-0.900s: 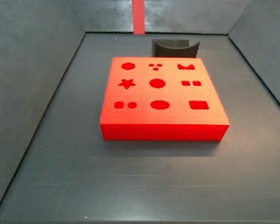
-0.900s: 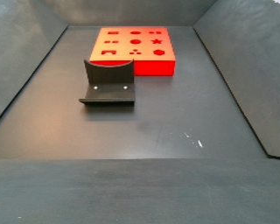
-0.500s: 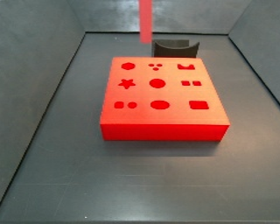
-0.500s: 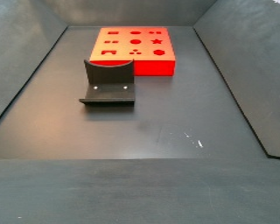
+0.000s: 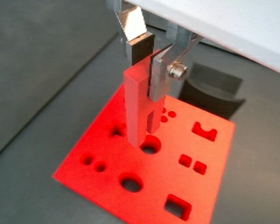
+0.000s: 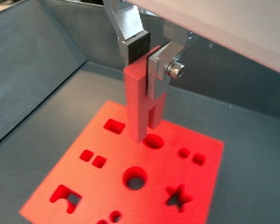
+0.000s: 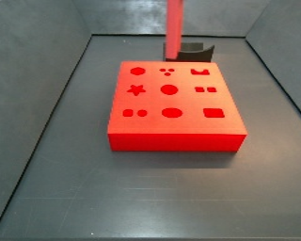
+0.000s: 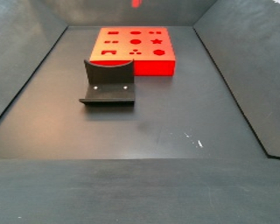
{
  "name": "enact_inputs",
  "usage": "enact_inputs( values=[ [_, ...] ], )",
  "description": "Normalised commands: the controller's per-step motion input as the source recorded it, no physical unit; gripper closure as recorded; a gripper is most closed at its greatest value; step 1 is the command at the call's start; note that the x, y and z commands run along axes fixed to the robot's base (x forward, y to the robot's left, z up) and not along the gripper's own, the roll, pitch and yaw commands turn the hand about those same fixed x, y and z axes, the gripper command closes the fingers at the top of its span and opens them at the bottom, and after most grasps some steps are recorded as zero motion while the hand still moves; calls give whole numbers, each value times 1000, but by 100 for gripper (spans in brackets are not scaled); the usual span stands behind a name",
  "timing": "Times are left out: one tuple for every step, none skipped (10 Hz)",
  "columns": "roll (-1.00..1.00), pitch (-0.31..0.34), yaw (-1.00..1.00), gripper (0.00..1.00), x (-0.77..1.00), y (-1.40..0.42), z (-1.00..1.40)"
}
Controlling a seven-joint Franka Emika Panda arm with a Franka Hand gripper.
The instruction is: Insert the double-square object.
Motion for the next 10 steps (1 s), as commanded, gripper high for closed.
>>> enact_inputs(
  values=[
    [-9, 0, -551, 100, 749, 331, -420],
    [0, 0, -563, 100, 743, 303, -417],
    [0, 0, -586, 100, 697, 243, -414],
    [29, -29, -603, 100, 629, 114, -343],
    [96, -34, -609, 100, 583, 6, -320],
    [116, -19, -617, 100, 569, 0, -326],
    [137, 0, -589, 100, 560, 0, -263],
    [176, 0, -469, 100, 589, -134, -183],
    [181, 0, -423, 100, 631, -140, -186],
    [180, 0, -431, 100, 643, -140, -189]
  ],
)
